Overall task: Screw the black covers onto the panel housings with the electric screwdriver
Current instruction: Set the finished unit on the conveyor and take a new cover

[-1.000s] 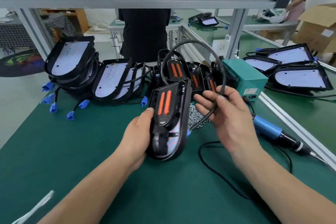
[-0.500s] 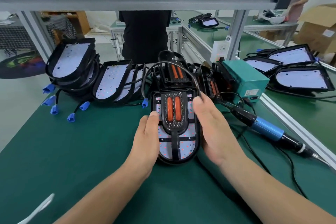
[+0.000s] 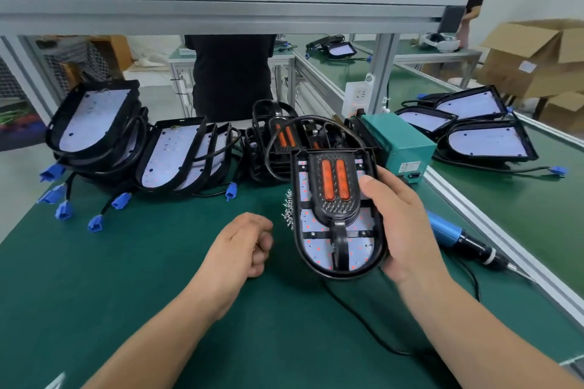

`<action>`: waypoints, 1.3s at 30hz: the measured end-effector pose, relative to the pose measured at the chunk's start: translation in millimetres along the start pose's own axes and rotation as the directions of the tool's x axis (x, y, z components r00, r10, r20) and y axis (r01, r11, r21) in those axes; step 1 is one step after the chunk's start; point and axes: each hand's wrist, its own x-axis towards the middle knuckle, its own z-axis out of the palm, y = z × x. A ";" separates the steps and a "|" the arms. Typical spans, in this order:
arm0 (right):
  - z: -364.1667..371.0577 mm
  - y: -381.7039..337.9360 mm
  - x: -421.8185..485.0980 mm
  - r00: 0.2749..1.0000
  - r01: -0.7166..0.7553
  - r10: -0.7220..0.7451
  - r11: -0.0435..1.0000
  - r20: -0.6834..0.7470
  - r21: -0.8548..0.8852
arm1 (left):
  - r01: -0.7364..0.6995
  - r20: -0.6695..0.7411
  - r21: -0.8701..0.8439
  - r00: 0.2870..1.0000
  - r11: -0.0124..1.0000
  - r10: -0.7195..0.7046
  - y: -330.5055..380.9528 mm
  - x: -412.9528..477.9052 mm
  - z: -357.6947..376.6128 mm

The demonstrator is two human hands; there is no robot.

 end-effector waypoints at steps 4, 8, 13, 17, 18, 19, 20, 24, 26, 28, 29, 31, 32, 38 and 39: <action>-33.4 -24.5 -2.5 0.994 0.079 -0.079 0.997 -0.081 0.000 | 0.006 0.025 0.092 1.000 0.996 -0.008 -8.7 3.8 -3.9; -69.7 -49.6 -7.0 0.972 0.152 -0.161 0.986 -0.169 -0.065 | 0.021 0.045 0.106 0.999 0.994 -0.026 -10.3 6.4 -7.6; -131.0 -74.4 -9.9 0.932 0.168 -0.204 0.975 -0.298 -0.143 | 0.062 0.070 0.057 0.995 0.996 -0.066 -8.9 9.0 -11.1; -180.7 -85.8 -10.5 0.876 0.156 -0.204 0.977 -0.438 -0.144 | 0.062 0.074 0.057 0.995 0.996 -0.066 -8.3 9.4 -10.3; -192.3 -86.9 -9.9 0.855 0.152 -0.203 0.978 -0.477 -0.143 | 0.058 0.071 0.057 0.996 0.997 -0.062 -7.9 9.4 -9.2; -203.6 -86.8 -9.2 0.831 0.151 -0.200 0.979 -0.519 -0.135 | 0.056 0.065 0.054 0.996 0.997 -0.059 -7.7 9.5 -8.8; -214.4 -86.2 -8.2 0.807 0.150 -0.197 0.980 -0.556 -0.129 | 0.054 0.059 0.048 0.997 0.997 -0.057 -7.9 9.6 -8.7; -250.2 -84.0 -5.5 0.716 0.122 -0.183 0.983 -0.673 -0.138 | 0.062 0.047 0.023 0.997 0.998 -0.063 -10.4 12.1 -9.6; -262.4 -83.2 -4.3 0.684 0.105 -0.172 0.985 -0.709 -0.138 | 0.065 0.041 0.013 0.997 0.998 -0.065 -12.2 13.4 -10.7; -269.8 -81.5 -2.6 0.651 0.083 -0.159 0.987 -0.742 -0.139 | 0.070 0.038 0.009 0.997 0.998 -0.070 -13.6 14.6 -12.5; -271.9 -80.8 -2.4 0.634 0.066 -0.146 0.989 -0.759 -0.136 | 0.076 0.036 0.003 0.996 0.997 -0.076 -13.9 14.9 -13.2; -275.1 -80.1 -1.3 0.598 0.016 -0.120 0.990 -0.793 -0.137 | 0.089 0.034 -0.023 0.996 0.996 -0.088 -13.7 15.1 -14.6; -276.0 -80.4 -0.9 0.582 -0.012 -0.114 0.989 -0.805 -0.149 | 0.094 0.031 -0.045 0.995 0.995 -0.092 -13.1 14.9 -15.2; -279.7 -83.6 2.7 0.560 -0.172 -0.127 0.949 -0.819 -0.264 | 0.119 0.044 -0.148 0.993 0.982 -0.114 -9.3 13.1 -16.1; -281.0 -83.5 2.1 0.563 -0.207 -0.131 0.934 -0.816 -0.293 | 0.119 0.051 -0.152 0.992 0.981 -0.112 -8.3 12.5 -15.6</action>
